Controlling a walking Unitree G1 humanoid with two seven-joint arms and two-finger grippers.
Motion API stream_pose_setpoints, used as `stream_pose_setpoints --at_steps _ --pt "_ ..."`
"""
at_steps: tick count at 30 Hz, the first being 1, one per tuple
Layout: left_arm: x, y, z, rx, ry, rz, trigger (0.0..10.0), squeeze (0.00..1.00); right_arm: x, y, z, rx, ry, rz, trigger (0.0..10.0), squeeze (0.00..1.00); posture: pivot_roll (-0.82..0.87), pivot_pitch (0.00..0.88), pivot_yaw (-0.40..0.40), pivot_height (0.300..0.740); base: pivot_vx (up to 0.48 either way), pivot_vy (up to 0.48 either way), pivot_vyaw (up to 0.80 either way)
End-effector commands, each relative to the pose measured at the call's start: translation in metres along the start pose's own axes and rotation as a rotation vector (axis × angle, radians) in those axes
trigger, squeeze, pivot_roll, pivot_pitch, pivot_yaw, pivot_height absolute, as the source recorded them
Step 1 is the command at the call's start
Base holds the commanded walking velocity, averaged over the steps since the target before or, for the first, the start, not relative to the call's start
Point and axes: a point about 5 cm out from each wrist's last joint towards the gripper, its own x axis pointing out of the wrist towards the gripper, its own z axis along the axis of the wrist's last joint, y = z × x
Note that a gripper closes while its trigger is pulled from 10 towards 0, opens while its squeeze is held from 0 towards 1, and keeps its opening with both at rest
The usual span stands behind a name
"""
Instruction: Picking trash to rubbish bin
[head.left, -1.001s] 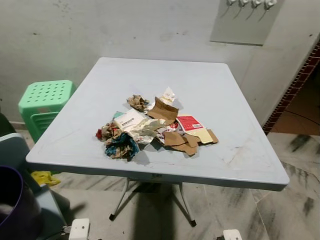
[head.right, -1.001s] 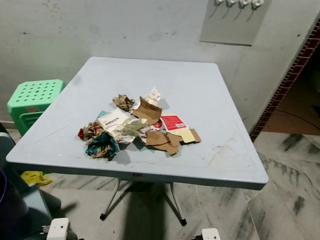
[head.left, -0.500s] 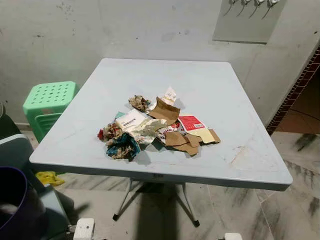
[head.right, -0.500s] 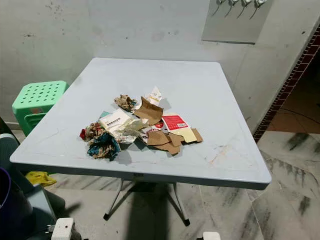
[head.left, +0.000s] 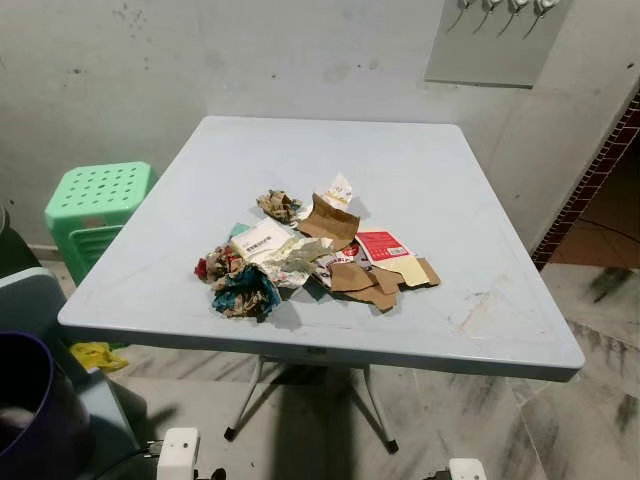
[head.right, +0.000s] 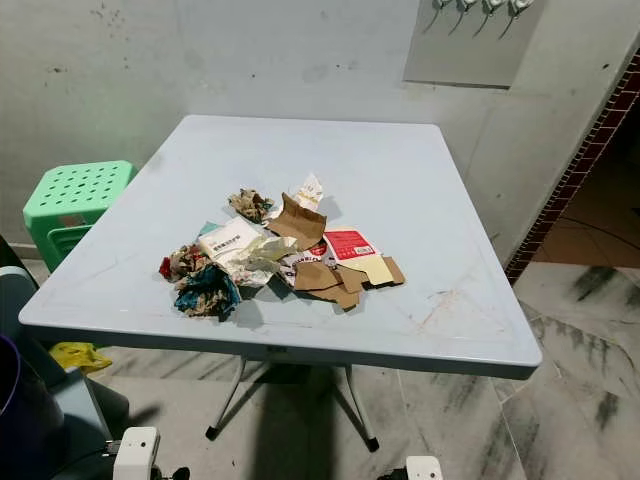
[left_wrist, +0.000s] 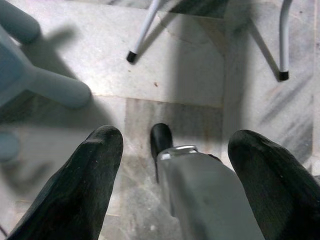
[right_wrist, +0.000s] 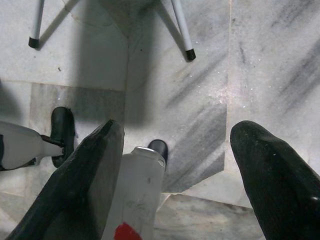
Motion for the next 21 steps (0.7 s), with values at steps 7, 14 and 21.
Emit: stream_pose_setpoints --at_steps 7,14,21 --pt "-0.0004 0.0023 0.0009 0.006 -0.004 0.004 10.0 0.00 -0.0019 -0.0017 -0.0052 0.006 0.011 0.004 10.0 0.00 0.00 0.000 -0.032 0.740 -0.377 0.000 0.00" --pt "-0.0002 0.0026 0.0030 -0.005 -0.014 0.006 10.0 0.00 -0.0027 -0.0029 -0.0071 0.006 0.017 0.006 10.0 0.00 0.00 0.000 -0.038 0.740 -0.391 0.000 0.00" --pt "0.0005 0.0009 0.0053 -0.013 -0.028 0.011 10.0 0.00 -0.0040 -0.0068 -0.0089 -0.005 0.022 0.002 10.0 0.00 -0.01 0.000 -0.043 0.740 -0.118 0.000 0.00"
